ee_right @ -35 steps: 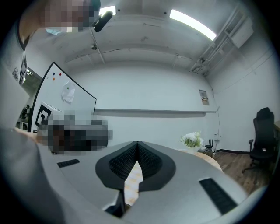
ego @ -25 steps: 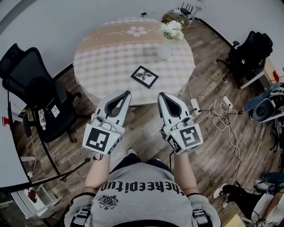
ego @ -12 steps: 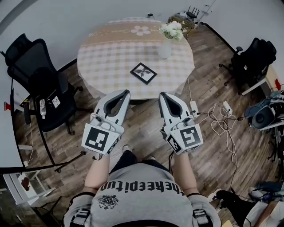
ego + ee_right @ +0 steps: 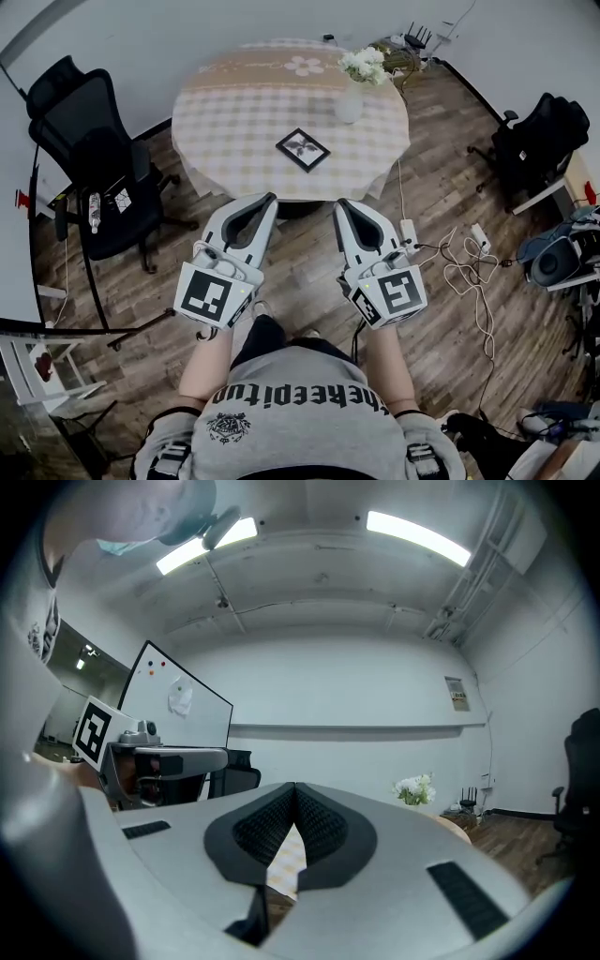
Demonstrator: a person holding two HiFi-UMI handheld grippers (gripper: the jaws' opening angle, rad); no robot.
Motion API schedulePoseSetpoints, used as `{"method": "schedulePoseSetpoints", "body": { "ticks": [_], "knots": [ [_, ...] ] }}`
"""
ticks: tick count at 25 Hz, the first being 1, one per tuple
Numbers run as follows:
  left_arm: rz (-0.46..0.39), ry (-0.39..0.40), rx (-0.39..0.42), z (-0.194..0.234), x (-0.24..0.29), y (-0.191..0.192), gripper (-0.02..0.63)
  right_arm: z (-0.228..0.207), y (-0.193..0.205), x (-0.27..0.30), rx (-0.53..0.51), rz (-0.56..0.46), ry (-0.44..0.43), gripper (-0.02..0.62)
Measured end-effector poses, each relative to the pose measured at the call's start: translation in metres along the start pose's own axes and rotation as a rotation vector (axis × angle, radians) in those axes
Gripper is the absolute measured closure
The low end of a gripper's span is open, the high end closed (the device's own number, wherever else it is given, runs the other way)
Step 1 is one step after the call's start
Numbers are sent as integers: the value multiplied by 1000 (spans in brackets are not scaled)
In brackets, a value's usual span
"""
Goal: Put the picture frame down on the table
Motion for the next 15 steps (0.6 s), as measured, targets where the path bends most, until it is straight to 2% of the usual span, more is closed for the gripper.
{"method": "schedulePoseSetpoints", "body": {
  "ticks": [15],
  "knots": [
    [-10, -55, 13, -52, -20, 3, 591, 2, -1, -46, 2, -25, -52, 589]
  ]
}}
Point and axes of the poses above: the fingertips, and each gripper's own axes: x forward along the fingers, z to its left, y out of its underside, the point moved 7 cm from there along -x, backward along the fingers, and after that the axes turned 13 degrees about -x, right-handed, at the moved point
